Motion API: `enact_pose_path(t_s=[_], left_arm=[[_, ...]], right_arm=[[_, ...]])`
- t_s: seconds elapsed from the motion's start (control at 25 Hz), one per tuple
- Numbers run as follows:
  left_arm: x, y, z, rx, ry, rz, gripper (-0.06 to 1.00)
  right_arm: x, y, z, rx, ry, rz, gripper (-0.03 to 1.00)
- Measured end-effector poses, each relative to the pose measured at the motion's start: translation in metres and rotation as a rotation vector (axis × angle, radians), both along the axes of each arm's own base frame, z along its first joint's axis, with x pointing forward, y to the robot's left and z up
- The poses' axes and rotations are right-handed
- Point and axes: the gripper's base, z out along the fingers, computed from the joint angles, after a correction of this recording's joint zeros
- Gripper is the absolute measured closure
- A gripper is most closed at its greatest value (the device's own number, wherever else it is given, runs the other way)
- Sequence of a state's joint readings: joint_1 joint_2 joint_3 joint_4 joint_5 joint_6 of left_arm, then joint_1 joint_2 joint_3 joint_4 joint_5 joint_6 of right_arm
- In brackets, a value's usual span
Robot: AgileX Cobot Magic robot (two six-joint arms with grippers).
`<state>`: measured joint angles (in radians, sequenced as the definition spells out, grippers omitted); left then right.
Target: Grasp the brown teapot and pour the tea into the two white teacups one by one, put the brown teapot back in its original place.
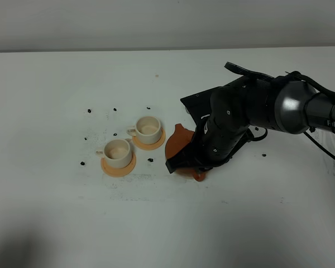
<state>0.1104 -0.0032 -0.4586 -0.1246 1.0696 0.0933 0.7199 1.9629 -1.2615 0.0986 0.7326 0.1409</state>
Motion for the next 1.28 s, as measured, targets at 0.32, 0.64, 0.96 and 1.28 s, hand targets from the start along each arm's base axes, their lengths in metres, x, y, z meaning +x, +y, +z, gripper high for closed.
enact_pose_path(t_s=[0.32, 0.64, 0.96, 1.28], left_arm=[[0.000, 0.000, 0.000, 0.000, 0.000, 0.000, 0.43], [0.000, 0.000, 0.000, 0.000, 0.000, 0.000, 0.43], [0.000, 0.000, 0.000, 0.000, 0.000, 0.000, 0.43], [0.000, 0.000, 0.000, 0.000, 0.000, 0.000, 0.43]], right_arm=[[-0.003, -0.005, 0.027, -0.029, -0.094, 0.074, 0.85], [-0.013, 0.004, 0.048, -0.061, -0.237, 0.203, 0.85], [-0.009, 0.012, 0.050, -0.109, -0.387, 0.338, 0.85], [0.000, 0.014, 0.028, -0.224, -0.426, 0.488, 0.85]])
